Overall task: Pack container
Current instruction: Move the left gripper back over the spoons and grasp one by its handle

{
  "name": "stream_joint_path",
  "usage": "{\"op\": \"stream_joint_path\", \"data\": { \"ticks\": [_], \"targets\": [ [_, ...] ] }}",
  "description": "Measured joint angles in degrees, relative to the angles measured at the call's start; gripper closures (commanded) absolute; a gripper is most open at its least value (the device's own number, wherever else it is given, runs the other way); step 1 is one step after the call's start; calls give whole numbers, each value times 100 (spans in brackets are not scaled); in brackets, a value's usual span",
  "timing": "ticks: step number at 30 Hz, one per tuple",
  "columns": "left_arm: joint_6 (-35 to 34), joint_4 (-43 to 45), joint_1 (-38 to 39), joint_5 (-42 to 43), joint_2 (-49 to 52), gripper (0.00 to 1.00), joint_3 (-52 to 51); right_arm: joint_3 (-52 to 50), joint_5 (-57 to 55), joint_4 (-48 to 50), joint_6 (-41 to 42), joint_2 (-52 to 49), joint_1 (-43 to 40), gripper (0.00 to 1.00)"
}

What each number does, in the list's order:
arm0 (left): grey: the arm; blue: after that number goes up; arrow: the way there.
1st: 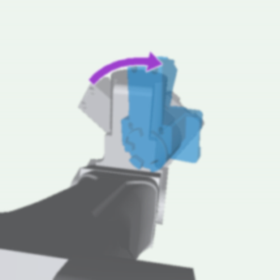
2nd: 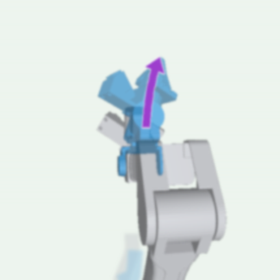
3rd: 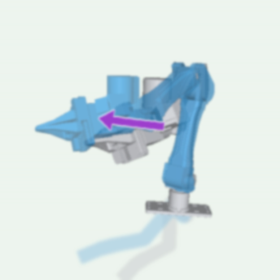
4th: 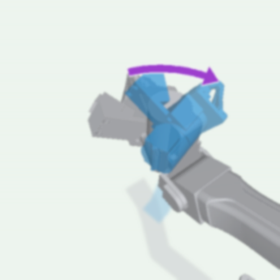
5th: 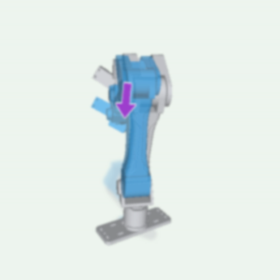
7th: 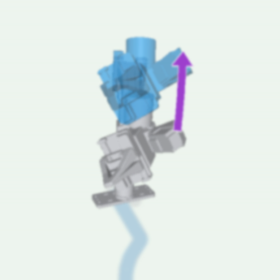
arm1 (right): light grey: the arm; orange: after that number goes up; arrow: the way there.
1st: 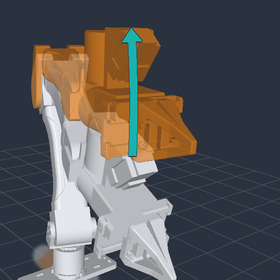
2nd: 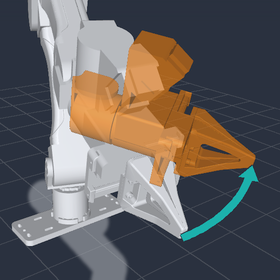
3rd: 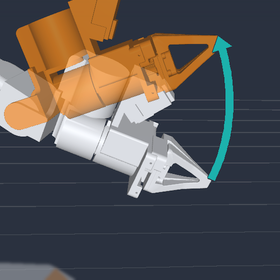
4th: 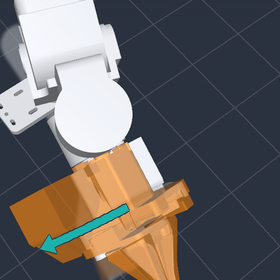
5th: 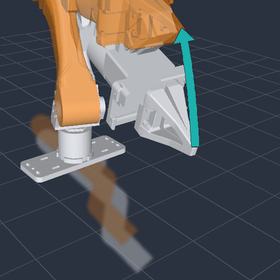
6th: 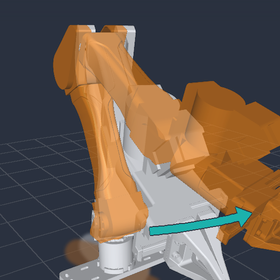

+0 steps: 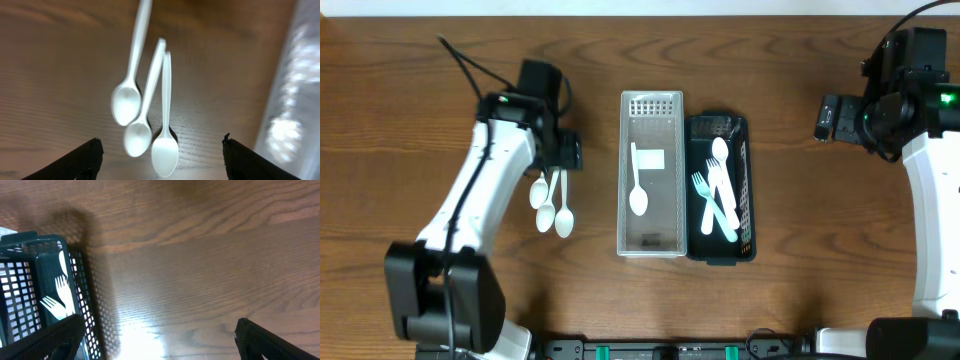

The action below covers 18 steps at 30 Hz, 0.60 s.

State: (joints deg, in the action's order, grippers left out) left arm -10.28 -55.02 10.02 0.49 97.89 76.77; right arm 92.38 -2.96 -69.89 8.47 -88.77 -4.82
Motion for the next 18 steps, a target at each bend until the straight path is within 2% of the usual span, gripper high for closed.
{"op": "stream_joint_path", "data": {
  "ticks": [7,18],
  "targets": [
    [0,566,-2,284,278,21,-715,0,0,-13,0,0,0,1],
    [0,754,0,481,673,21,-754,0,0,-13,0,0,0,1]
  ]
}}
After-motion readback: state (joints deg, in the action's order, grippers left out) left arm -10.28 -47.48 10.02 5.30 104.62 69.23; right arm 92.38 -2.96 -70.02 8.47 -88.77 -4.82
